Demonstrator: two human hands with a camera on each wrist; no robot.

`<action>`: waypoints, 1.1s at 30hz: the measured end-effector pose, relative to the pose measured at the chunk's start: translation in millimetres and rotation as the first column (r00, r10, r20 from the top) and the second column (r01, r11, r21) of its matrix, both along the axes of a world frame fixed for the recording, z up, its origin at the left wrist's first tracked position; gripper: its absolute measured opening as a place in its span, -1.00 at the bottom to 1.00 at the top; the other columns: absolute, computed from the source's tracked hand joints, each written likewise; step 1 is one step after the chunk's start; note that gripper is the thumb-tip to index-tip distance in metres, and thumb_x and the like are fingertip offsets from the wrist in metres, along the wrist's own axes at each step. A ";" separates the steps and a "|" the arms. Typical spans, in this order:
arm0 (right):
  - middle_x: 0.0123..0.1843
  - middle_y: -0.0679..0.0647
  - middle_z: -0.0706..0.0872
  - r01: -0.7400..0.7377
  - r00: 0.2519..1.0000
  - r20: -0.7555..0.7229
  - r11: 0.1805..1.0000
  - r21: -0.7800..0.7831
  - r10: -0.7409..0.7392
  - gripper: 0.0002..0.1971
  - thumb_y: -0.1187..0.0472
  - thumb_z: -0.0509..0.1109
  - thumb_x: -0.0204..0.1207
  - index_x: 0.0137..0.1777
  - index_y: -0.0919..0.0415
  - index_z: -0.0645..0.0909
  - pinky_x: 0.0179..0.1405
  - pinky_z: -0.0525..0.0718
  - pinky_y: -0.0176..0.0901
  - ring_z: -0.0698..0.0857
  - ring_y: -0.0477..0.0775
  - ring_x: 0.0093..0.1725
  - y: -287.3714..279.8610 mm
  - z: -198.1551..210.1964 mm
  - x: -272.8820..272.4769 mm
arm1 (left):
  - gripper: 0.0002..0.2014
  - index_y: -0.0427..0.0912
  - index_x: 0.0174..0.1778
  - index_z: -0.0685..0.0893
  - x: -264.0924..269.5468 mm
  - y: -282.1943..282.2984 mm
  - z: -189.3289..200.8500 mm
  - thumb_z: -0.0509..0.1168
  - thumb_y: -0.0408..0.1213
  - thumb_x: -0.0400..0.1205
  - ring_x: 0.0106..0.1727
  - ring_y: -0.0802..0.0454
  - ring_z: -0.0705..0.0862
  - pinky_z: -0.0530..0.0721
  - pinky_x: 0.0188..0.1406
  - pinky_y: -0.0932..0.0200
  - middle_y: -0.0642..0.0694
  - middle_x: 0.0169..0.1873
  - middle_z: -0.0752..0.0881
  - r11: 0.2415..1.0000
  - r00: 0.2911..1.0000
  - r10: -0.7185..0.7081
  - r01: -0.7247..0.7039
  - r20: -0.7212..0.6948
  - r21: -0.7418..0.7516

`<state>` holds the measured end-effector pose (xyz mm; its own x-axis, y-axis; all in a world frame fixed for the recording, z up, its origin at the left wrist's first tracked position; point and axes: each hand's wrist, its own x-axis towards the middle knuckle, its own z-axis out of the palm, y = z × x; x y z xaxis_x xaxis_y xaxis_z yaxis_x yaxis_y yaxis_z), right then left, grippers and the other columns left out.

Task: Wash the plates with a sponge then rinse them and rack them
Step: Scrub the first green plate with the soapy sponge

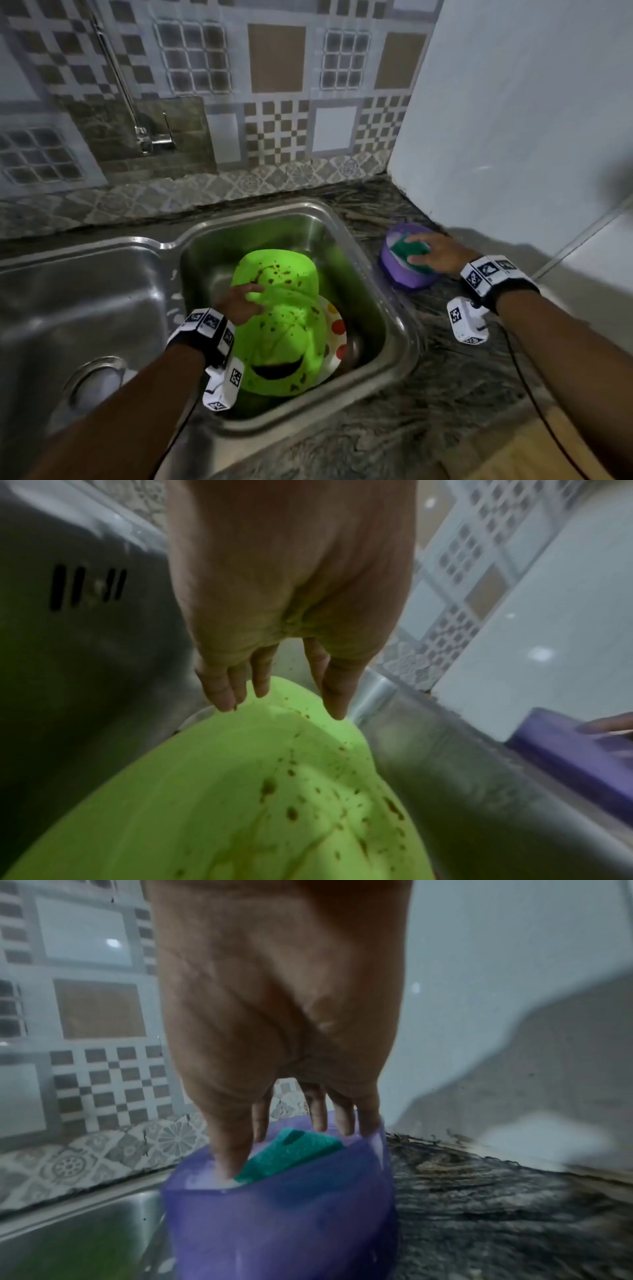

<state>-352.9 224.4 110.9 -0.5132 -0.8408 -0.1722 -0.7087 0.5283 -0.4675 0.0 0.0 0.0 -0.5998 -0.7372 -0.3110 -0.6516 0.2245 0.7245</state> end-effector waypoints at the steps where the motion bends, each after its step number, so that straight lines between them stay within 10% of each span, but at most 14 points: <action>1: 0.35 0.16 0.63 -0.029 1.000 0.013 0.998 0.051 0.028 -0.50 0.18 0.54 0.41 0.36 0.17 0.57 0.40 0.47 -0.02 0.58 0.20 0.35 -2.9 -1.2 -1.8 | -0.55 -0.18 0.26 0.66 -0.9 -3.6 -6.0 0.51 -0.42 0.43 0.23 -0.10 0.63 0.50 0.13 0.35 -0.20 0.28 0.58 1.000 1.000 -0.002 0.002 0.028 0.024; 4: 0.28 0.10 0.63 -0.054 0.998 0.024 0.983 0.173 0.051 -0.46 0.13 0.57 0.37 0.37 0.12 0.55 0.31 0.49 -0.10 0.60 0.16 0.29 -8.1 -0.4 -3.9 | -0.54 -0.27 0.31 0.61 -1.6 -8.7 -21.6 0.43 -0.54 0.47 -0.09 0.01 0.69 0.58 -0.13 0.36 -0.15 0.13 0.60 0.991 0.990 0.002 -0.021 0.141 0.134; 12: 0.46 0.11 0.52 -0.057 0.987 -0.126 0.955 0.291 0.098 -0.50 0.09 0.38 0.49 0.44 0.01 0.42 0.43 0.42 0.04 0.49 0.21 0.43 -22.2 -17.8 -5.0 | -0.61 -0.28 0.31 0.62 -5.7 -16.4 -39.9 0.30 -0.51 0.54 0.37 -0.20 0.57 0.52 0.36 0.14 -0.27 0.35 0.59 0.998 0.931 -0.063 0.055 0.360 0.032; 19: 0.31 0.15 0.61 0.001 0.997 -0.080 0.981 0.192 0.015 -0.50 0.23 0.46 0.42 0.37 0.05 0.48 0.25 0.54 -0.03 0.61 0.21 0.23 -18.0 -18.0 1.1 | -0.63 0.06 -0.04 0.72 -9.9 -34.5 -14.9 0.32 -0.51 0.39 0.22 -0.18 0.65 0.64 0.24 0.03 -0.20 0.31 0.62 0.976 0.977 -0.029 0.073 0.211 -0.205; 26: -0.04 0.17 0.67 0.081 0.990 0.124 0.995 -0.061 -0.073 -0.56 0.47 0.55 0.29 0.10 0.08 0.56 -0.19 0.63 -0.34 0.70 0.04 -0.07 -4.8 3.3 -2.7 | -0.46 0.12 0.34 0.57 -10.0 -35.1 40.0 0.15 -0.53 0.55 -0.31 -0.15 0.70 0.68 -0.36 0.16 -0.27 0.04 0.73 0.983 0.998 -0.050 0.055 0.034 -0.176; 29: -0.03 0.27 0.73 0.103 0.986 0.142 0.987 -0.124 -0.085 -0.60 0.45 0.51 0.36 0.11 0.04 0.59 -0.10 0.66 -0.13 0.70 0.30 -0.04 -3.3 15.8 1.3 | -0.43 0.34 0.42 0.39 -8.5 -37.4 53.8 0.12 -0.40 0.61 -0.28 -0.13 0.71 0.77 -0.23 0.01 -0.25 0.00 0.69 0.982 0.999 -0.020 0.011 -0.048 -0.187; 33: -0.10 0.51 0.65 0.072 0.985 0.167 0.977 -0.198 -0.039 -0.67 0.60 0.38 0.42 0.17 0.39 0.53 -0.33 0.59 -0.47 0.61 0.21 -0.14 -1.2 24.4 14.8 | -0.42 0.37 0.47 0.28 -4.6 -30.8 62.2 0.12 -0.35 0.65 -0.13 -0.16 0.73 0.76 -0.04 -0.13 -0.25 0.13 0.70 0.983 0.990 0.016 -0.041 -0.141 -0.178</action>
<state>-338.1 223.2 135.3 -0.5397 -0.8375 -0.0852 -0.5874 0.4471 -0.6745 -4.6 -30.8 62.2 -0.6059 -0.7908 -0.0873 -0.5558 0.3422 0.7576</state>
